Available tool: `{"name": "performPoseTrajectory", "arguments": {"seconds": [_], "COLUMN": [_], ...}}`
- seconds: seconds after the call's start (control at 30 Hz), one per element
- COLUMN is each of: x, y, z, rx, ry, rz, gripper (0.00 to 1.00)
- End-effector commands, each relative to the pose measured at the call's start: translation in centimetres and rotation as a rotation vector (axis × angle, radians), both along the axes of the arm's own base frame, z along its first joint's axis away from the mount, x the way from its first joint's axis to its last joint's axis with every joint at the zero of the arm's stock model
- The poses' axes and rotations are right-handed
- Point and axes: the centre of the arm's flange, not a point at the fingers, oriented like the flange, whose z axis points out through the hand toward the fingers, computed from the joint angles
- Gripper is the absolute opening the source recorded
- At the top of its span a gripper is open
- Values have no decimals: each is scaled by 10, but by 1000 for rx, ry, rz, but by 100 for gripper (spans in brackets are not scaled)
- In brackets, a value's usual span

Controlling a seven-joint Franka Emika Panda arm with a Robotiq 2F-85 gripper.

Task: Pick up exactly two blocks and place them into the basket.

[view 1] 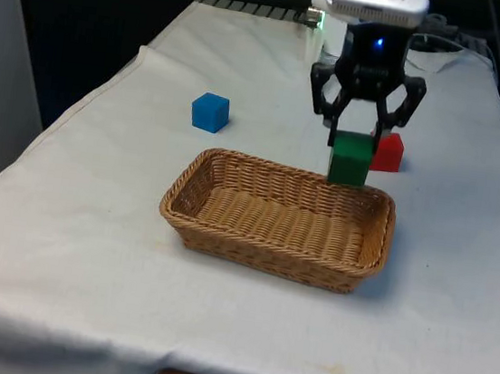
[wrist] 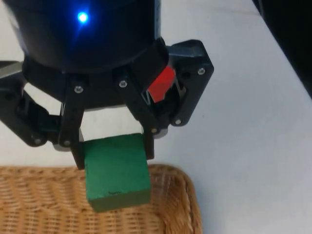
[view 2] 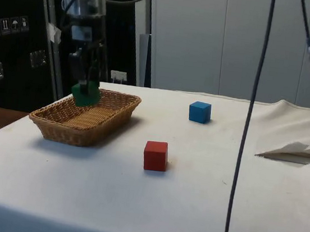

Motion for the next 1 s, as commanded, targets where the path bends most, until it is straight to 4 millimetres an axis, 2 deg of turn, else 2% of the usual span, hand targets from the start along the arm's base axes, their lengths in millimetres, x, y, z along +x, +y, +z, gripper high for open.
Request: {"name": "performPoseTrajectory", "arguments": {"seconds": [0.0, 0.2, 0.23, 0.5, 0.83, 0.87, 0.97], "x": [6, 21, 19, 36, 46, 44, 47], "y": [0, -3, -2, -15, -20, -19, -17], "z": [-4, -20, -17, -45, -64, -61, -71], "rx": [1, -17, -22, -40, -57, -62, -68], "ry": [3, 0, -3, -2, -2, -3, 1], "rz": [-6, -17, -12, -37, -67, -58, -72], "gripper": [1, 1, 1, 1, 1, 1, 1]}}
